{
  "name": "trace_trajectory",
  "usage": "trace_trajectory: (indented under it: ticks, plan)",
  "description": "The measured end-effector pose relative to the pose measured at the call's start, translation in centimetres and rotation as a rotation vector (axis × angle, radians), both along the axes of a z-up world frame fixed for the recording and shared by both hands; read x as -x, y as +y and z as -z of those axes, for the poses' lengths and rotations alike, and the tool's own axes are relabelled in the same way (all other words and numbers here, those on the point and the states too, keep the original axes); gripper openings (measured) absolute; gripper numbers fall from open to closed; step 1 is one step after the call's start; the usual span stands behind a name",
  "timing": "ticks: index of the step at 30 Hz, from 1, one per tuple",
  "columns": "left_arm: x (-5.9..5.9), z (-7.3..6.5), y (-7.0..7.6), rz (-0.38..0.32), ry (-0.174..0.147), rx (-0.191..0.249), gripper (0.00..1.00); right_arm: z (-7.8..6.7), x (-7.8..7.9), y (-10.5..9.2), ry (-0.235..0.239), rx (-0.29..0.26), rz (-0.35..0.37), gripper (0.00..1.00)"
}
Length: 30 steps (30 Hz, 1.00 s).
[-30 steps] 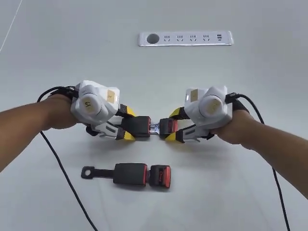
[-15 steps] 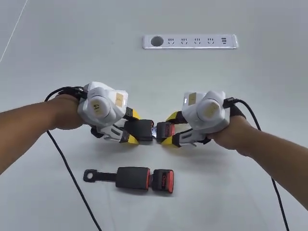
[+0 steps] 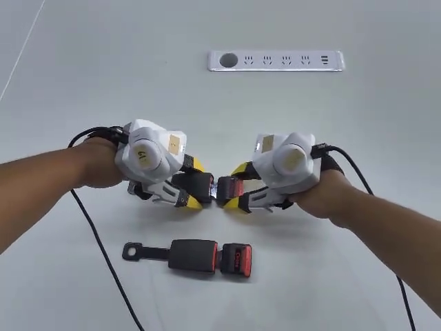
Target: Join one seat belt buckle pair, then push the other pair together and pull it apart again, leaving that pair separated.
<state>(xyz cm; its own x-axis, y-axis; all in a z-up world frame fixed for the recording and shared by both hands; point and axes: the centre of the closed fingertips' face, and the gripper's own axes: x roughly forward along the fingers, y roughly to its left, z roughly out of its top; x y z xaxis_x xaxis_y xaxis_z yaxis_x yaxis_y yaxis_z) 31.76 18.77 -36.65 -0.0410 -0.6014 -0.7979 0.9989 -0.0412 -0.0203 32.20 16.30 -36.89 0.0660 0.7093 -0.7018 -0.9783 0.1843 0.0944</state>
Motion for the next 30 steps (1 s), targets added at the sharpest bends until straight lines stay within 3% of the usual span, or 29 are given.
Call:
trace_trajectory:
  ticks: [30]
  plan:
    - [-0.61, 0.46, -0.01, -0.003, 0.007, 0.002, 0.37, 0.27, 0.06, -0.17, -0.001, 0.005, -0.004, 0.34]
